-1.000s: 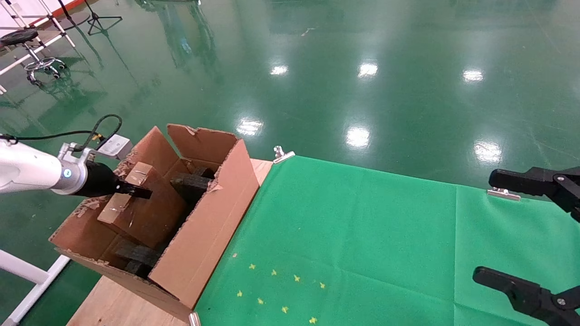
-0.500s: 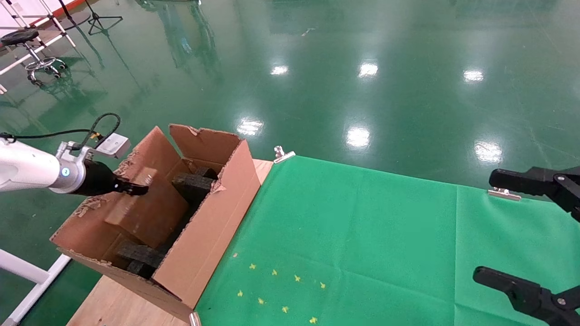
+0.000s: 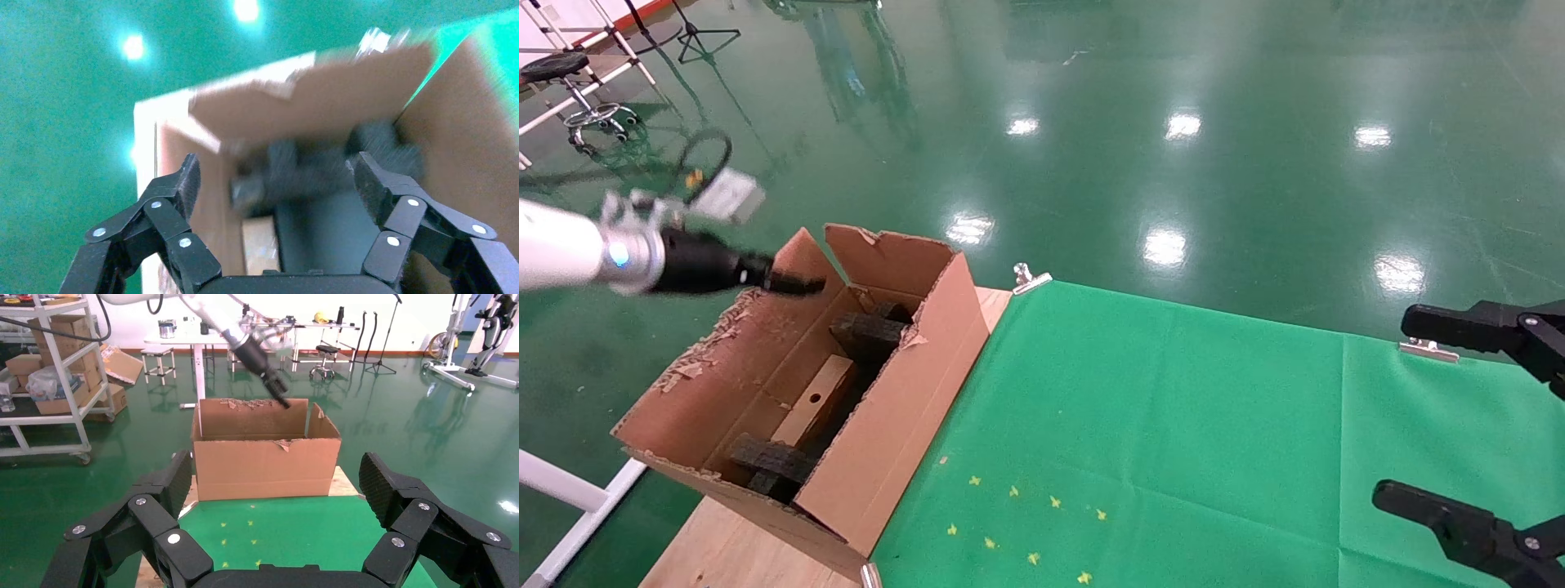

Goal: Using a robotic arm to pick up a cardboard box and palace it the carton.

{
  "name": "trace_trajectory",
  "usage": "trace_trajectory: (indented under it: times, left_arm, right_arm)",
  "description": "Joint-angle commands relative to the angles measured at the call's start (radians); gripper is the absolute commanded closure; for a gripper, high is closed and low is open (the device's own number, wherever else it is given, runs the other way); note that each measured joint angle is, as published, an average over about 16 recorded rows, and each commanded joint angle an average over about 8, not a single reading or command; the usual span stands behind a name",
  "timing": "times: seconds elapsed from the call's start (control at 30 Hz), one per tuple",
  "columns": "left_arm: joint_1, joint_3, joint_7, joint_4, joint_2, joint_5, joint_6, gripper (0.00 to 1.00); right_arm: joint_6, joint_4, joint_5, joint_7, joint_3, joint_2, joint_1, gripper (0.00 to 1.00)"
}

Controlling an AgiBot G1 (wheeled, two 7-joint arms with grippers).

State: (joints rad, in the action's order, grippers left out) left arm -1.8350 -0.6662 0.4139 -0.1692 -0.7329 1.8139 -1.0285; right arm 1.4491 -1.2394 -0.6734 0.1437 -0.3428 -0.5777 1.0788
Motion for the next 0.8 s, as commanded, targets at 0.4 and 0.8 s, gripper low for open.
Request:
trace_trajectory:
  times: [0.4, 0.8]
  left_arm:
    - [-0.017, 0.030, -0.013, -0.106, 0.040, -0.056, -0.082, 0.00]
    - [0.105, 0.086, -0.046, -0.264, 0.053, -0.217, -0.143, 0.00]
  right_arm:
    - [0.000, 0.000, 0.000, 0.000, 0.000, 0.000, 0.000, 0.00]
    - [0.000, 0.000, 0.000, 0.000, 0.000, 0.000, 0.000, 0.00]
